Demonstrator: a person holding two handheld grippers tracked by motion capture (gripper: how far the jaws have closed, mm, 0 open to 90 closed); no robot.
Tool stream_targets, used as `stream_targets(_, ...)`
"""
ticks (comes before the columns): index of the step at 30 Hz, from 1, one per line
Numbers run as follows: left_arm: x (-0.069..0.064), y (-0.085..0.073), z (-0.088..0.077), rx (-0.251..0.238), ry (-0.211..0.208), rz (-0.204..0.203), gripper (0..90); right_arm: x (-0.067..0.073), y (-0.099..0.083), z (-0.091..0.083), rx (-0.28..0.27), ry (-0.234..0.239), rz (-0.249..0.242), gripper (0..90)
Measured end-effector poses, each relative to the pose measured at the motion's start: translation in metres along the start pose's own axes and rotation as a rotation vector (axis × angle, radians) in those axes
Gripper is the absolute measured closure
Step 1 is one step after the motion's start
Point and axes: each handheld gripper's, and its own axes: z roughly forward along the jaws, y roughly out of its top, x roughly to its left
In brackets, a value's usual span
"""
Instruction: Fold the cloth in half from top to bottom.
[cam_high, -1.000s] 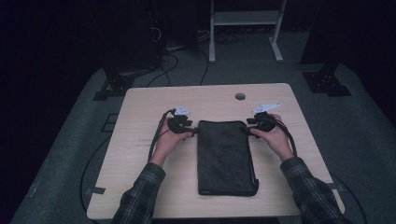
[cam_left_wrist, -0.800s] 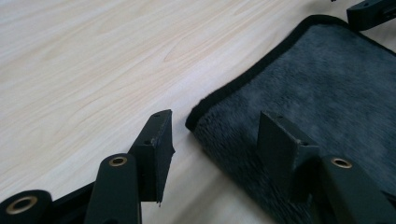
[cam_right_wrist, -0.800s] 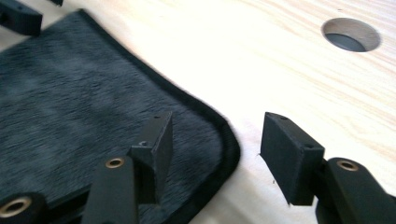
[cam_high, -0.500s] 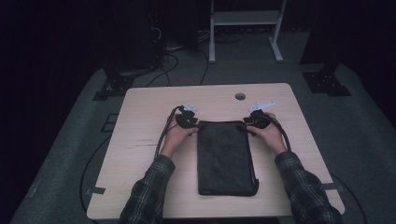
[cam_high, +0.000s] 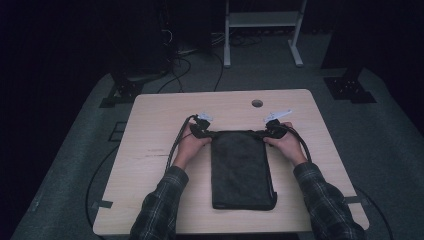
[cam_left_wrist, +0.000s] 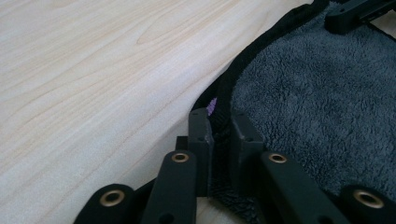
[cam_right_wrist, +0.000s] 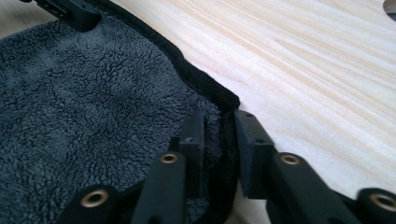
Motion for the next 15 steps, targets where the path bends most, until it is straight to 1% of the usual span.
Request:
stream_targets(3,-0.001,0.001,-0.001,0.002,0.010,-0.011,82.8,0.003,0.001,0.000,0.007,-0.006,0.018,79.1)
stream_targets(5,-0.001,0.002,-0.002,-0.009,0.016,-0.019,83.5,0.005,0.003,0.000,0.020,-0.027,0.015,80.0)
stream_targets(6,0.000,0.004,-0.004,-0.013,0.020,-0.016,83.6,0.005,0.005,-0.001,0.021,-0.040,0.010,80.3)
stream_targets(8,0.001,0.009,-0.008,-0.037,0.027,-0.014,83.7,0.005,0.009,-0.002,0.009,-0.050,0.017,80.4)
stream_targets(11,0.004,0.019,-0.018,-0.067,0.051,0.007,83.7,0.003,0.021,-0.007,-0.014,-0.055,0.013,80.4)
stream_targets(12,0.005,0.022,-0.022,-0.083,0.060,0.012,83.7,0.003,0.025,-0.010,-0.031,-0.061,0.011,80.4)
stream_targets(13,0.005,0.026,-0.026,-0.101,0.065,0.008,83.7,0.003,0.029,-0.013,-0.049,-0.060,0.013,80.4)
stream_targets(14,0.006,0.030,-0.031,-0.118,0.070,0.014,83.7,0.002,0.034,-0.016,-0.053,-0.064,-0.001,80.4)
stream_targets(15,0.006,0.034,-0.036,-0.132,0.078,0.023,83.7,0.003,0.039,-0.020,-0.070,-0.066,-0.001,80.4)
